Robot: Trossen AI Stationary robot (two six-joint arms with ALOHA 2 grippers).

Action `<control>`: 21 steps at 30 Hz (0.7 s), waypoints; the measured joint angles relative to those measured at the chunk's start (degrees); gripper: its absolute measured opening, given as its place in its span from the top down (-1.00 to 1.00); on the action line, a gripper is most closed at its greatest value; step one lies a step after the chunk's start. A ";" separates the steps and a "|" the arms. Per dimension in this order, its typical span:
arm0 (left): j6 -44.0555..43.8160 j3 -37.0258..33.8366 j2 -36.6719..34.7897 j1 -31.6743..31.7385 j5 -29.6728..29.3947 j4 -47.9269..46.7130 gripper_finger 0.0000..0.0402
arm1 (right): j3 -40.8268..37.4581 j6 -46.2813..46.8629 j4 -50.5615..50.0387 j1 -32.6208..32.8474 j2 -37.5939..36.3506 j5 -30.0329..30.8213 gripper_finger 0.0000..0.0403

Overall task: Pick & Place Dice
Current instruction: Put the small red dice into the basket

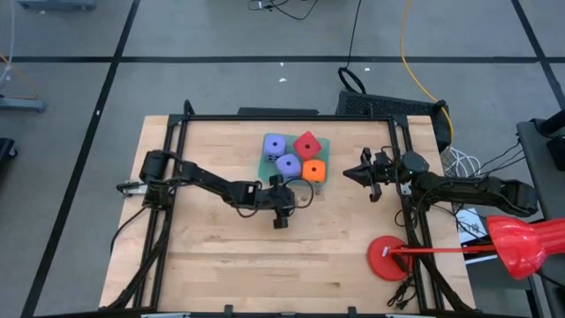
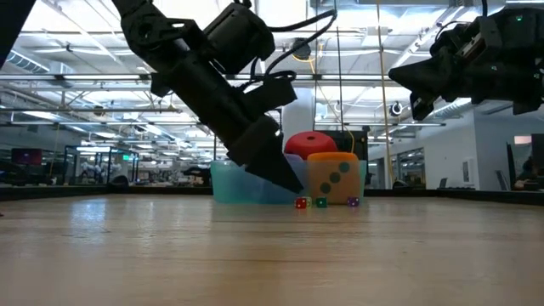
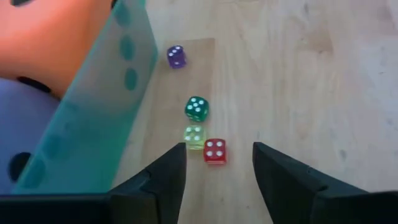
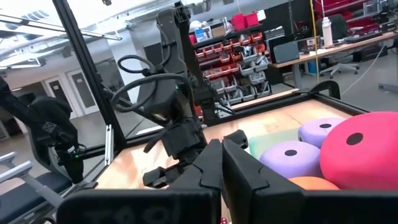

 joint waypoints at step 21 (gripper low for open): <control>1.00 -0.04 2.25 3.13 5.46 1.75 0.03 | -0.07 -0.13 -0.23 0.00 0.02 0.13 0.98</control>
